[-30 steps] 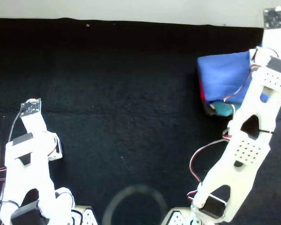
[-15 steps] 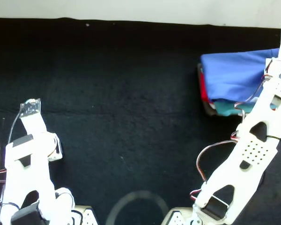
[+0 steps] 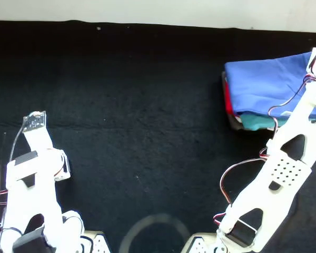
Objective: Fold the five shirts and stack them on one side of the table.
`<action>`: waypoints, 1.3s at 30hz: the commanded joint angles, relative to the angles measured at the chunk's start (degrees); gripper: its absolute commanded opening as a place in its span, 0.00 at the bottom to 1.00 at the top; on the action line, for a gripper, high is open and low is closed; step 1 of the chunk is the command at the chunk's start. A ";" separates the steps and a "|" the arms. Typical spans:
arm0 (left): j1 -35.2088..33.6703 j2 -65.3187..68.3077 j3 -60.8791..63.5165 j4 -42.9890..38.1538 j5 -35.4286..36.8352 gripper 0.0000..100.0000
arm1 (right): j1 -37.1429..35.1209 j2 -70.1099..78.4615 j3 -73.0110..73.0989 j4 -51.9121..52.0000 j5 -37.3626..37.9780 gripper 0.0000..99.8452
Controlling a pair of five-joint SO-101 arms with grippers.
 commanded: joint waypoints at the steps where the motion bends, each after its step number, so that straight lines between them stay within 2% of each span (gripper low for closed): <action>1: 0.92 -0.40 0.13 -1.32 -0.35 0.14 | -1.10 -4.88 -4.00 1.80 3.08 0.01; 7: 0.92 -0.40 0.13 -1.32 -0.35 0.14 | -3.21 -6.46 -8.13 17.19 6.77 0.01; 12: 0.92 -0.40 0.13 -1.32 -0.35 0.14 | -8.92 -9.71 -10.68 31.60 6.77 0.01; 20: 0.92 -0.40 0.13 -1.32 -0.35 0.14 | -11.47 -15.69 -8.57 31.52 6.86 0.01; 25: 0.92 -0.40 0.13 -1.32 -0.35 0.14 | -11.74 -27.03 10.42 31.43 6.77 0.01; 30: 0.92 -0.40 0.13 -1.32 -0.35 0.14 | -15.87 -37.76 30.64 31.08 6.77 0.01; 34: 0.92 -0.40 0.13 -1.32 -0.35 0.14 | -21.58 -41.19 40.13 30.55 6.42 0.01; 39: 0.92 -0.40 0.13 -1.32 -0.35 0.14 | -22.46 -41.54 47.96 26.51 6.42 0.01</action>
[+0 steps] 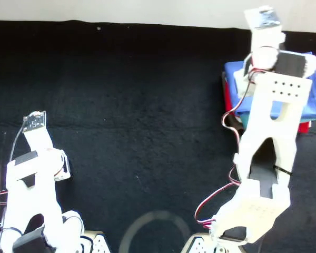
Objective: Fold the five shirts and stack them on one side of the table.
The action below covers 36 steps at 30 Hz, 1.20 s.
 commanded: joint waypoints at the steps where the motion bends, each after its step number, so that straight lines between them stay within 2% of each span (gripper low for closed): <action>1: 0.92 -0.40 0.13 -1.32 -0.35 0.14 | -0.31 -3.56 5.14 -2.51 0.44 0.01; 5: 0.92 -0.40 0.13 -1.32 -0.35 0.14 | 1.27 -5.49 12.70 -5.49 0.62 0.01; 9: 0.92 -0.40 0.13 -1.32 -0.35 0.14 | 4.62 -8.22 24.92 -13.32 2.73 0.01; 15: 0.92 -0.48 0.13 -1.32 -0.35 0.14 | 4.97 -14.02 41.10 -25.19 5.27 0.01; 21: 0.92 -0.48 0.13 -1.32 -0.35 0.14 | 6.11 -17.80 47.34 -31.87 5.36 0.01; 26: 0.92 -0.48 0.13 -1.32 -0.35 0.14 | 8.84 -22.64 47.69 -30.73 5.36 0.01; 32: 0.84 -0.84 -0.13 -0.97 -0.53 0.14 | 7.52 -37.41 48.31 -21.49 5.01 0.01; 36: 0.92 -9.71 0.31 3.69 -0.62 0.14 | 5.05 -48.84 54.90 -19.47 4.57 0.01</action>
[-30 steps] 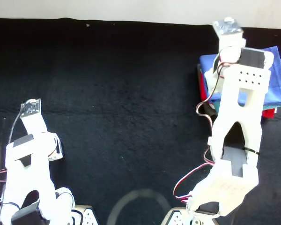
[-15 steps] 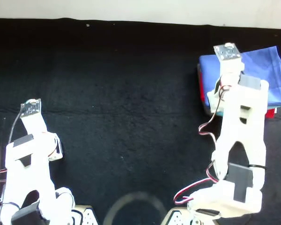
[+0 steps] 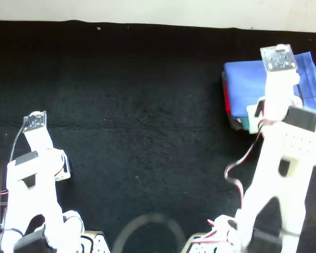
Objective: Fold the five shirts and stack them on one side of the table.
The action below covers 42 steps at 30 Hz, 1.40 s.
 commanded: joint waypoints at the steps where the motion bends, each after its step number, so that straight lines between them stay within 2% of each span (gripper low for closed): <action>1: 0.92 -10.77 0.31 4.40 -0.62 0.14 | -2.33 -11.82 6.64 1.01 -1.41 0.01; 3: 0.92 -19.91 1.89 8.09 -0.79 0.14 | -3.30 -17.71 12.88 0.92 -4.31 0.01; 6: 0.92 -34.77 7.87 9.14 -5.19 0.14 | -5.32 -26.07 22.46 -1.19 -5.19 0.01; 11: 0.48 -58.59 20.18 9.76 -6.59 0.14 | -7.25 -38.90 41.36 -11.56 -5.63 0.01; 15: 0.84 -75.21 25.45 17.58 -6.33 0.13 | -7.34 -51.03 53.32 -13.23 -5.63 0.01; 18: 1.10 -74.42 25.36 22.33 -6.33 0.01 | -7.34 -60.88 60.97 -13.58 -5.71 0.01; 24: 1.27 -71.87 25.36 25.23 -4.57 0.01 | -6.29 -78.20 73.36 -8.84 -7.21 0.01; 27: 1.27 -71.87 25.45 25.23 1.32 0.01 | -6.11 -76.62 74.77 -7.43 -13.01 0.01; 30: 2.59 -71.87 26.51 24.79 2.90 0.01 | -6.64 -76.26 75.12 -7.43 -16.09 0.01; 34: 9.10 -71.87 28.79 25.49 2.90 0.01 | -6.55 -76.35 77.67 -7.43 -16.97 0.01; 40: 21.49 -71.87 28.00 32.09 2.99 0.01 | -6.37 -76.35 86.81 -7.43 -16.97 0.01; 42: 23.25 -71.87 29.41 31.82 2.99 0.01 | -6.29 -76.35 88.31 -7.43 -17.05 0.01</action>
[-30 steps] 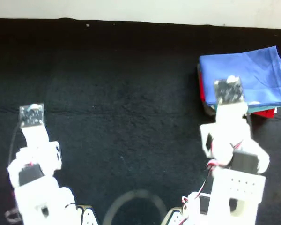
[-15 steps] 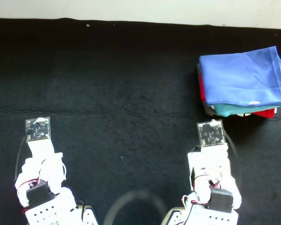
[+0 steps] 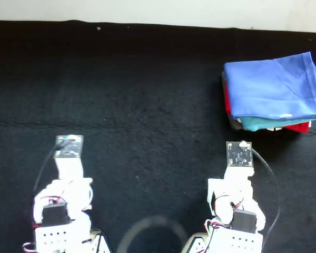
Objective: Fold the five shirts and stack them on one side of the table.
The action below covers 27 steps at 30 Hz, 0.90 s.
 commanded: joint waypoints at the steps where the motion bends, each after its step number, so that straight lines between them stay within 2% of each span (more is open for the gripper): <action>1: 3.12 0.48 0.40 0.79 0.18 0.01 | 0.57 -0.31 6.46 0.31 -0.62 0.01; 27: 3.12 0.40 1.54 0.70 0.18 0.01 | 0.66 -0.84 7.16 1.01 -0.26 0.01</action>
